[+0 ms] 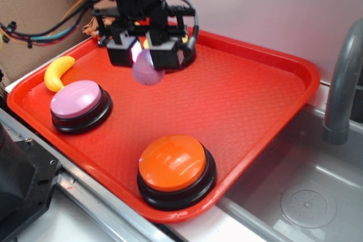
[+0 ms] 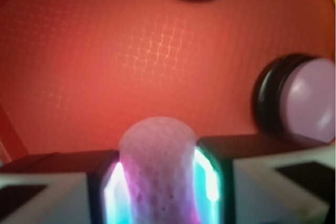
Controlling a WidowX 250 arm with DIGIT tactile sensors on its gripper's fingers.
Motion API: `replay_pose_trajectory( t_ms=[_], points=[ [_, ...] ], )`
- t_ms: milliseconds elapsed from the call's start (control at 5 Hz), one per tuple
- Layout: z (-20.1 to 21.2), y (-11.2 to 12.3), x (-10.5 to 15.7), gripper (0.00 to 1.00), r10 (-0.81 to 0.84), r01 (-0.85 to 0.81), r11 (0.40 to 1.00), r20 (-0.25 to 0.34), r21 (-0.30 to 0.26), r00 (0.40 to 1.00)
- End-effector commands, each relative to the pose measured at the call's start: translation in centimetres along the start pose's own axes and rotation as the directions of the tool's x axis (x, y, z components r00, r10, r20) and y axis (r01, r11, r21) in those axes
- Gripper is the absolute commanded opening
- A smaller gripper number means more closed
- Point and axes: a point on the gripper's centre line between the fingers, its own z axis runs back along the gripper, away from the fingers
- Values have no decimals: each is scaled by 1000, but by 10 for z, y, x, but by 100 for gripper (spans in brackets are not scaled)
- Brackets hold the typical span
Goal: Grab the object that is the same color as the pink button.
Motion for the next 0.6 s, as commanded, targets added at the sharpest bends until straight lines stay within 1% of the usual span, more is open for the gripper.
replay_pose_trajectory(
  t_ms=[0,200,400],
  points=[
    [73,23,40,0,-162,166,985,94,-40,982],
    [83,33,47,0,-172,180,982,124,-61,977],
    [89,43,53,0,-222,235,970,171,-60,960]
  ],
)
